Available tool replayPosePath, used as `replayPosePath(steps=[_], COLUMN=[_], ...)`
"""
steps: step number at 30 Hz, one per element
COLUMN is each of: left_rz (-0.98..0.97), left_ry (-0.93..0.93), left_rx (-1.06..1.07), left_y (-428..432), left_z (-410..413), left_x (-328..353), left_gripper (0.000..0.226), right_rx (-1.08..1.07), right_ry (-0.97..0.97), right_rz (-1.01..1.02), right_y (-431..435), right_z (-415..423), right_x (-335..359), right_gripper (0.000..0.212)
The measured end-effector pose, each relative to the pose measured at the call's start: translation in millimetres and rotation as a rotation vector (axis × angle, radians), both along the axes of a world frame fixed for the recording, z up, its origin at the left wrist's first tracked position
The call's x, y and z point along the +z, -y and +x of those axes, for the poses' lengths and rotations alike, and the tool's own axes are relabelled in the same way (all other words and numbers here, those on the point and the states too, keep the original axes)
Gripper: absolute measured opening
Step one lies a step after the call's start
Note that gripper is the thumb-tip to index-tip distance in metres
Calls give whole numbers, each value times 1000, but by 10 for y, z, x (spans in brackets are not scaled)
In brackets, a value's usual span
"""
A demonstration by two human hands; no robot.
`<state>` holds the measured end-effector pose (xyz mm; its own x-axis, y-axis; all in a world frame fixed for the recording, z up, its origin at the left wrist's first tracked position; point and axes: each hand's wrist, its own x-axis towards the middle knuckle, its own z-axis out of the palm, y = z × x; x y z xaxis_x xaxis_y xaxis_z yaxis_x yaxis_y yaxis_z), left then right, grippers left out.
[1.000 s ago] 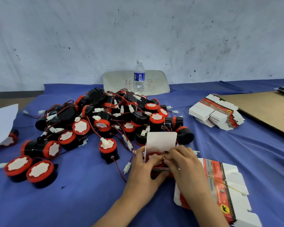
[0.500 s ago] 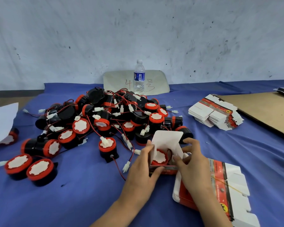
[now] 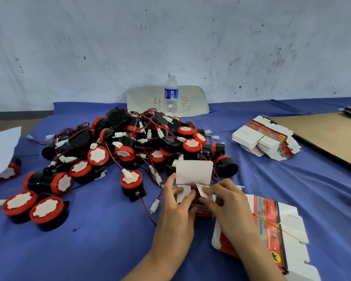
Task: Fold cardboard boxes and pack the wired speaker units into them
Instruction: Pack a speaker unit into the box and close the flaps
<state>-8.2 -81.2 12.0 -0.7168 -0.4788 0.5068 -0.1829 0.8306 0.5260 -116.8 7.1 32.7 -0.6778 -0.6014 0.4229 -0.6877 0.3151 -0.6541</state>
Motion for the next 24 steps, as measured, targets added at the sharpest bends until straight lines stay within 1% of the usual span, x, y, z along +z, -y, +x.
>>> replayPosePath(steps=[3,5,7,10,11,13,15,18,21,22,24], left_rz=[-5,2,-15,9,22,57,111,145,156,188,280], left_ry=[-28,-22,-3,20,16,-12,-54,-72,-92,-108,-153], left_rx=[-46,-71,-95,-135,-146,-146,-138,-144,-137,-136,-141], left_y=[19,35,56,105,127,152,150,120,107,109,119], left_z=[-7,-5,-3,0,-3,-15,-32,-50,-62,-65,-63], left_x=[14,25,16,13,13,24,35,39,55,61,75], left_gripper=[44,47,41,38,37,32,25,13,3,4,18], right_rx=[64,85,85,32,13,0,9,26,167,204,244], right_ry=[32,-1,-14,37,52,113,219,365,563,585,541], right_rz=[37,73,82,-29,-73,-171,-290,-375,-480,-491,-457], right_y=[-8,-12,-9,-23,-33,-53,-67,-81,-89,-93,-93], right_z=[13,24,36,51,57,63,61,51,58,66,83], right_x=[6,-3,-12,-11,-6,-2,13,32,60,72,95], right_gripper=[31,28,20,11,12,17,25,39,53,53,41])
